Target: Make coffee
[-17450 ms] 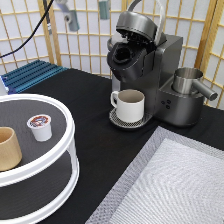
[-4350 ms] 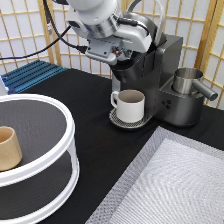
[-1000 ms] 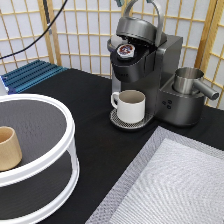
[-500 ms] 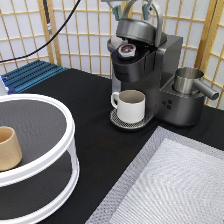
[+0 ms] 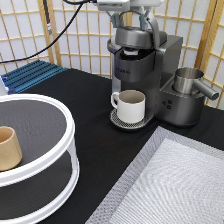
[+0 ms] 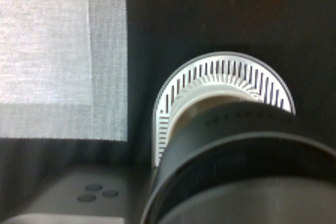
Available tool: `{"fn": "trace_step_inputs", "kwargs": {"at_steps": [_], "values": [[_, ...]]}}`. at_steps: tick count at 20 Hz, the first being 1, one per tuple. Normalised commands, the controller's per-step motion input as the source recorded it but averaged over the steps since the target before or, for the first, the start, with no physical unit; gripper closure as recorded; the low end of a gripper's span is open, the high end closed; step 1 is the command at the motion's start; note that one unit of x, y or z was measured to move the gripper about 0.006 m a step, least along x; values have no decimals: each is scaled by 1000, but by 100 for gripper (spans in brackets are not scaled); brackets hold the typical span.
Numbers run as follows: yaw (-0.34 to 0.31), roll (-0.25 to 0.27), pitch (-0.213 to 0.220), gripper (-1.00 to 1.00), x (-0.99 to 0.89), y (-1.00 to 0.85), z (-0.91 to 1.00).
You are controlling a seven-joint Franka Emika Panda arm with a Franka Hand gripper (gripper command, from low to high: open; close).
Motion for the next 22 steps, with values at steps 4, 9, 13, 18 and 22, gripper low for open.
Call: {"fn": "trace_step_inputs", "kwargs": {"at_steps": [4,9,13,18,22], "values": [[-41,152,155,-100,55,-581,-164],[-75,64,59,-100,-234,-56,834],[-76,-3,-66,-100,-429,331,1000],[-62,-97,-79,-100,-363,751,758],[-7,-224,-19,-100,-137,850,159]]}}
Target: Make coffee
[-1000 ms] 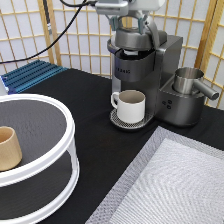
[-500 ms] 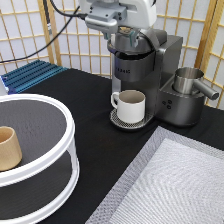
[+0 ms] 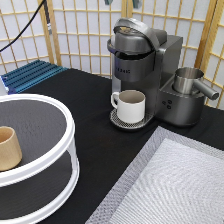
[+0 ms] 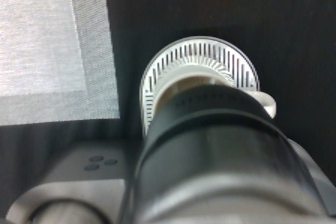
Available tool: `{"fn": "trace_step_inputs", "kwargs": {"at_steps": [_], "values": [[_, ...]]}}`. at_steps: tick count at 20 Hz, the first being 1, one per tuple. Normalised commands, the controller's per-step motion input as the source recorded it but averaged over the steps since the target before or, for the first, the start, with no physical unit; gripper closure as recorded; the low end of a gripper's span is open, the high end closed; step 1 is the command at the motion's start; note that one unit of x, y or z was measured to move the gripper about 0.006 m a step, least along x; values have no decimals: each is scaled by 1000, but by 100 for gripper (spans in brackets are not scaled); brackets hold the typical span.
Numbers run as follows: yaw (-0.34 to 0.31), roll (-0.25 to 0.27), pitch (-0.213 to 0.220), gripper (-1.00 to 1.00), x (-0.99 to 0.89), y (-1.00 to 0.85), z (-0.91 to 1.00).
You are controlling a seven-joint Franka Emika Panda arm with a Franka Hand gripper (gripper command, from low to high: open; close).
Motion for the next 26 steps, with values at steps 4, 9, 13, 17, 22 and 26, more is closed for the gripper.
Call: {"fn": "trace_step_inputs", "kwargs": {"at_steps": [4,9,13,17,22,26], "values": [[-59,-264,2,-100,-85,594,-109],[-98,-243,19,-100,5,277,-91],[-90,-204,0,-100,345,226,316],[-49,-165,1,-100,492,139,399],[0,-101,41,-100,645,0,231],[0,-62,114,-100,733,0,-75]]}}
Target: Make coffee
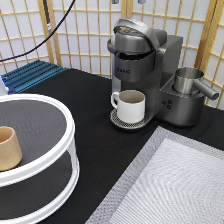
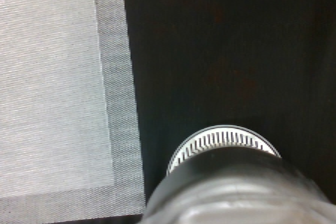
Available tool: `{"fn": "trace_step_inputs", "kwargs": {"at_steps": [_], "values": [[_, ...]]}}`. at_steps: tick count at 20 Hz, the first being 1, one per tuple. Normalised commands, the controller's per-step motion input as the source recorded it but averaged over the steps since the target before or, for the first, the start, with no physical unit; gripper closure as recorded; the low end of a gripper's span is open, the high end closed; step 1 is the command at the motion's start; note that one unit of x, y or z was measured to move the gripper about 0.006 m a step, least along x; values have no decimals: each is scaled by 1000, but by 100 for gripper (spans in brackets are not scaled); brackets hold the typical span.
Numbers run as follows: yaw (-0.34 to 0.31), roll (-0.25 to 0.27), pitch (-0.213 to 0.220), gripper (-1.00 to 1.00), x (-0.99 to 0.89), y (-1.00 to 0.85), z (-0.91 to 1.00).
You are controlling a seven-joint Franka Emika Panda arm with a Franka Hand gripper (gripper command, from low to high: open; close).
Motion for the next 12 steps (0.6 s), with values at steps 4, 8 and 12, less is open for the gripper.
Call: {"fn": "trace_step_inputs", "kwargs": {"at_steps": [4,8,12], "values": [[0,-50,122,-100,361,-8,-219],[0,-58,103,-100,96,-94,-85],[0,-18,64,-100,10,-397,-1]]}}
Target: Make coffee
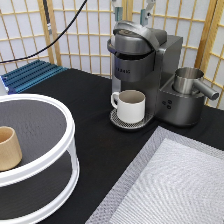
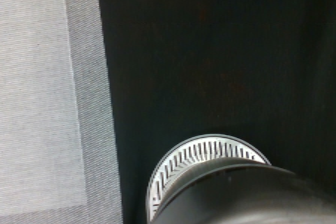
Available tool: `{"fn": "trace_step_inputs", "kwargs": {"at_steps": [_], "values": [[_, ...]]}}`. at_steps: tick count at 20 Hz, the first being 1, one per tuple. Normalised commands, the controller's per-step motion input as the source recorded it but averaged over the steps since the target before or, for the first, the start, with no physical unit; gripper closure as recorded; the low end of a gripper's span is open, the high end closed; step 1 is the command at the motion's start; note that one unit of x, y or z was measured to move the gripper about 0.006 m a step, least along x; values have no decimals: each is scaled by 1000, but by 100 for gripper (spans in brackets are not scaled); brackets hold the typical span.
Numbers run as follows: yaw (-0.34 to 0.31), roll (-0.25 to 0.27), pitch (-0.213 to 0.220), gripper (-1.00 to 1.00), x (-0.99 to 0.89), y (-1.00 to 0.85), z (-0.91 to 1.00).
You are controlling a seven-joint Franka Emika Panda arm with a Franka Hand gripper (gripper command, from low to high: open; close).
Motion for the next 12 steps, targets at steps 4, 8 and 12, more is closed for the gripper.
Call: {"fn": "trace_step_inputs", "kwargs": {"at_steps": [4,8,12], "values": [[0,0,24,-100,0,-571,-96],[0,41,0,-100,148,-737,-356],[0,59,12,-100,373,-473,-954]]}}
